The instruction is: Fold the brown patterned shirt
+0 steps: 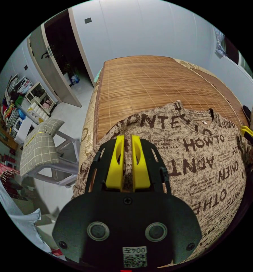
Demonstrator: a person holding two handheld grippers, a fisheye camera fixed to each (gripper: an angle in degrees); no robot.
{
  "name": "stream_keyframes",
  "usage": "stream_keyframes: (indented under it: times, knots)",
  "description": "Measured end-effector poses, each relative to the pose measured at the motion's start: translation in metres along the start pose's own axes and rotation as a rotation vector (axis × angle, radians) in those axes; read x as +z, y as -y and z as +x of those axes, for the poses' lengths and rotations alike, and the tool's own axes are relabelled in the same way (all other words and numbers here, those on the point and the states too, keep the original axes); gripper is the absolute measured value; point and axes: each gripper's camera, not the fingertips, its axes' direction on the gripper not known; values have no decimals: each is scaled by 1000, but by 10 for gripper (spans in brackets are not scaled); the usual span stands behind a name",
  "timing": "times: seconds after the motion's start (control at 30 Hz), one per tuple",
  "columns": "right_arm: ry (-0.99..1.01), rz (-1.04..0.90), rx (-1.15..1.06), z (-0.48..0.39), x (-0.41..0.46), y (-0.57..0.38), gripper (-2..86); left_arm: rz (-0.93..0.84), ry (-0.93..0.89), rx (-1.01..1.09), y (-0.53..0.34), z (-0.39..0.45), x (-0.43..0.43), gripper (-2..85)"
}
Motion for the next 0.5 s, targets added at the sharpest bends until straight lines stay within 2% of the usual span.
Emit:
stream_keyframes:
  times: [0.1, 0.17, 0.5]
  knots:
    - [15, -48, -43, -13, 24, 2, 114, 0, 0, 0, 1, 6, 3, 24]
    - [-57, -153, -32, -11, 44, 3, 119, 0, -2, -1, 1, 10, 4, 24]
    - [-54, -139, -17, -6, 54, -9, 122, -43, -36, -9, 11, 24, 7, 21]
